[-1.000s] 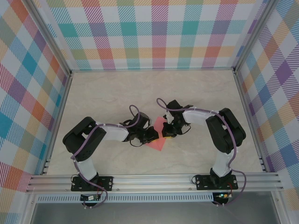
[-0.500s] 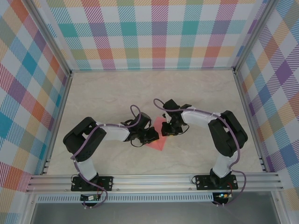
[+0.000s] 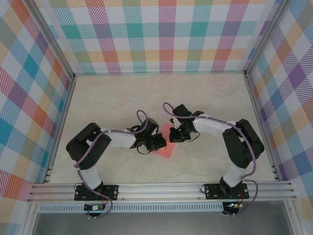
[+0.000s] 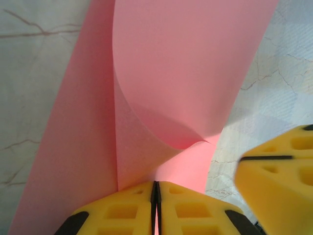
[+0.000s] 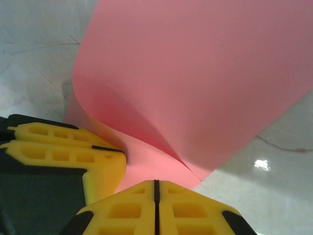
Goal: Fold a paper plane with a square sheet of paper (pick it up from the middle)
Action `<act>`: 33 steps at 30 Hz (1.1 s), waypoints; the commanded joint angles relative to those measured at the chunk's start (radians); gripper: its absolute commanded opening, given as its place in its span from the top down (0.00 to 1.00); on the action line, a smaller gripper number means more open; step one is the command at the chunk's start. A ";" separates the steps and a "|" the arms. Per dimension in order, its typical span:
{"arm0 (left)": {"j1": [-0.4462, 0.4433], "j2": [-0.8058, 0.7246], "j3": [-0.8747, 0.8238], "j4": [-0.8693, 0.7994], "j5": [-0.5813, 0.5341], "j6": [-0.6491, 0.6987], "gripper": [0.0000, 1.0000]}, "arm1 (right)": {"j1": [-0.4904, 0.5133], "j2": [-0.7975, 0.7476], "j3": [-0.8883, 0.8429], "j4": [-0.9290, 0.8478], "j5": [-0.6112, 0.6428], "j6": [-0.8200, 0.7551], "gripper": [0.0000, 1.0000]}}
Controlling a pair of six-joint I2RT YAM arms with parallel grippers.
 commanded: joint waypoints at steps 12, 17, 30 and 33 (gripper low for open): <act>-0.011 -0.037 0.029 -0.051 -0.017 0.008 0.89 | 0.003 0.110 -0.024 0.005 -0.010 -0.037 0.93; -0.009 -0.050 0.057 -0.058 -0.046 0.025 0.89 | 0.003 0.129 -0.027 0.007 -0.001 -0.044 0.94; -0.007 0.012 0.094 -0.088 -0.113 0.028 0.89 | 0.002 0.142 -0.032 0.012 0.011 -0.044 0.94; -0.006 0.016 0.088 -0.107 -0.142 0.026 0.89 | 0.003 0.145 -0.035 0.008 0.015 -0.044 0.94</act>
